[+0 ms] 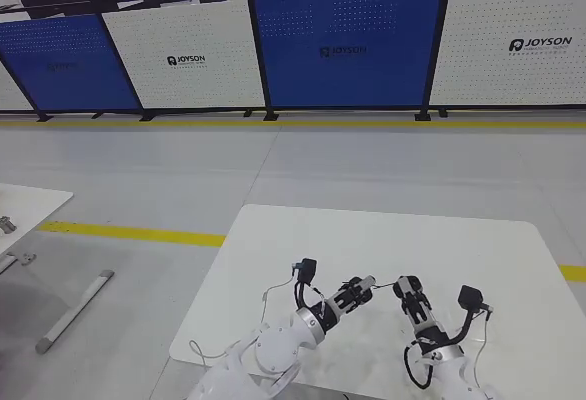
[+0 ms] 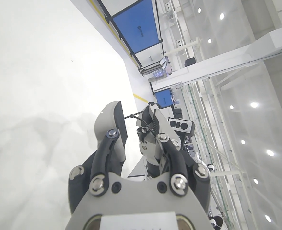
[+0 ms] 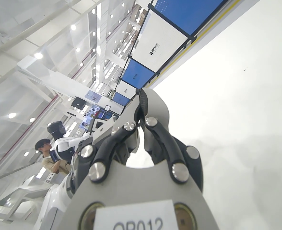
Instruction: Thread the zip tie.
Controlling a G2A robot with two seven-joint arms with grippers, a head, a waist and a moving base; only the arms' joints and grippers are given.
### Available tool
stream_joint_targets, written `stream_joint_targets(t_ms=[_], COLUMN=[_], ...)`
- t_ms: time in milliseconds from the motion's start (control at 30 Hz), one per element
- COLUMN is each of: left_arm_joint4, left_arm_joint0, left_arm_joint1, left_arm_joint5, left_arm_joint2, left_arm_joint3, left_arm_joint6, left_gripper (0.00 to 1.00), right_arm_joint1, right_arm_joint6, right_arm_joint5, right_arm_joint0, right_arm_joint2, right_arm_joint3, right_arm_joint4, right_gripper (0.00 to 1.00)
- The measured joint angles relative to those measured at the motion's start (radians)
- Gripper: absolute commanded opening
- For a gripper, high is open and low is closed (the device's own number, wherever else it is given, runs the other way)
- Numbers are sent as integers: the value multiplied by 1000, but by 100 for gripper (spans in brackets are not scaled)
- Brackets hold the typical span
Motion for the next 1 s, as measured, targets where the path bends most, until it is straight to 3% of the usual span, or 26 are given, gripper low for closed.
stream_joint_targets(t_ms=[33, 100, 167, 400, 533, 633, 733, 1000], left_arm_joint4=[2, 6, 6, 10, 12, 9, 10, 6], left_arm_joint0=[1, 5, 9, 16, 18, 18, 18, 14], left_arm_joint1=[1, 2, 3, 5, 5, 5, 5, 4], left_arm_joint5=[0, -3, -4, -7, -8, -9, -10, -15], left_arm_joint2=[-4, -13, -17, -18, -18, -19, -20, -19], left_arm_joint3=[-1, -3, -5, -12, -15, -15, -15, -4], left_arm_joint6=[0, 5, 3, -4, -7, -11, -10, -8], left_gripper=[18, 7, 4, 9, 18, 14, 1, 0], right_arm_joint1=[0, 0, -1, -2, -3, -4, -5, -7], right_arm_joint6=[-1, -3, -6, -16, -17, -16, -15, -12], right_arm_joint5=[2, 6, 8, 19, 27, 30, 29, 31], right_arm_joint0=[0, 0, -1, -1, 1, 2, 3, 7], right_arm_joint2=[0, 1, 3, 7, 5, 4, 4, 2], right_arm_joint3=[0, 0, 0, -5, -7, -7, -6, -2], right_arm_joint4=[-1, -4, -5, -5, -10, -12, -12, -13], right_gripper=[0, 0, 0, 0, 0, 0, 0, 0])
